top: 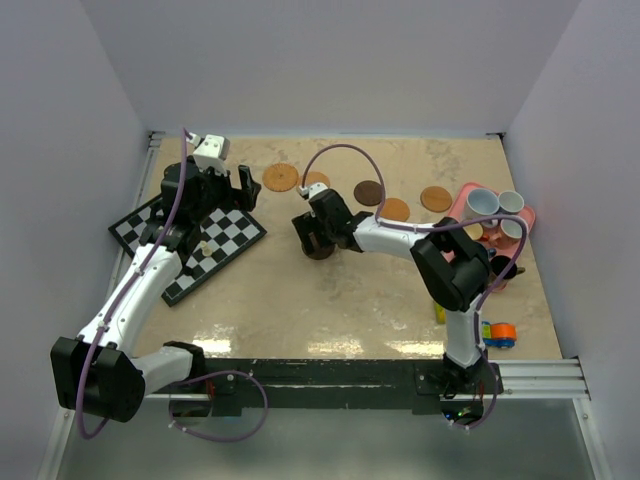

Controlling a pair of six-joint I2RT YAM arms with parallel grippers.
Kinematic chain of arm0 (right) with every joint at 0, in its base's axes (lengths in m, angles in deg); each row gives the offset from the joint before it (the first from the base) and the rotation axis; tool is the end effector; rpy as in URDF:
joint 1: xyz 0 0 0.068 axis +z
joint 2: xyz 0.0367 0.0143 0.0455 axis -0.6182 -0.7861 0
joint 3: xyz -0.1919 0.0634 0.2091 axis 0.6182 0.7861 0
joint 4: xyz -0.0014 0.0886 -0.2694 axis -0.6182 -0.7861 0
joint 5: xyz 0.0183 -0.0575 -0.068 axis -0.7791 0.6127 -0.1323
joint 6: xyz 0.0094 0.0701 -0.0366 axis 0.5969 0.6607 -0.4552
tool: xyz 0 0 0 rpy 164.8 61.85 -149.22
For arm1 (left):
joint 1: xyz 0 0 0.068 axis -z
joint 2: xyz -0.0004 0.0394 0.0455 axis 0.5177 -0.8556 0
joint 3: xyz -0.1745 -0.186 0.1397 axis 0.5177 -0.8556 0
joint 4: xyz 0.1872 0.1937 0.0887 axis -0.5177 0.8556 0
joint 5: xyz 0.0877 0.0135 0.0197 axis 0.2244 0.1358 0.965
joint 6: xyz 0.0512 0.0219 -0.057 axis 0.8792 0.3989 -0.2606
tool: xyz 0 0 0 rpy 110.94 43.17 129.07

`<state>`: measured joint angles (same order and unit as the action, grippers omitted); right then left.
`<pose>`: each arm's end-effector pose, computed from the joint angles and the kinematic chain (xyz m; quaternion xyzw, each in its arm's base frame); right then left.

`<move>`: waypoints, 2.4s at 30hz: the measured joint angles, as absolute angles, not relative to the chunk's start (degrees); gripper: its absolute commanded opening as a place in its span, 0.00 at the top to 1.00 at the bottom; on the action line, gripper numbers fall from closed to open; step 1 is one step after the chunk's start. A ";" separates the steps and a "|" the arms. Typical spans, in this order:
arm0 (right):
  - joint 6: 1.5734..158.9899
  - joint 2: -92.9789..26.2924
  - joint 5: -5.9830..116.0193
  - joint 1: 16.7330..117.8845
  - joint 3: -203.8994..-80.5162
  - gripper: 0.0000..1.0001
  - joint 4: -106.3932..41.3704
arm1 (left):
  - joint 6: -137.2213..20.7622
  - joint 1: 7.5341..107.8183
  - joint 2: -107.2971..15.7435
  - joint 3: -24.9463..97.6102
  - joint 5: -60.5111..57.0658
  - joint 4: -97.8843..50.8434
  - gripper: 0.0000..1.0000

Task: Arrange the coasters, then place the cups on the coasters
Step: Move the coaster to the center of the board.

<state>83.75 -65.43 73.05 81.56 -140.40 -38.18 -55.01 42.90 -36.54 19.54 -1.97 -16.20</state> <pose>0.3543 0.3178 0.1484 -0.2299 0.8937 0.0950 0.3735 0.3086 -0.0743 0.3415 0.0680 0.7948 -0.1630 0.5806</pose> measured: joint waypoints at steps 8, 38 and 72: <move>82.68 -67.53 68.90 80.88 -142.19 0.02 -38.33 | -55.01 42.90 -36.54 19.54 -1.97 -16.20 0.00; 86.75 -62.96 69.10 85.14 -130.08 0.04 -25.68 | -55.01 42.95 -36.59 19.54 -1.82 -16.20 0.00; 92.73 -54.87 72.00 92.42 -124.90 0.07 -34.48 | -55.03 43.38 -37.18 19.54 -1.73 -16.16 0.00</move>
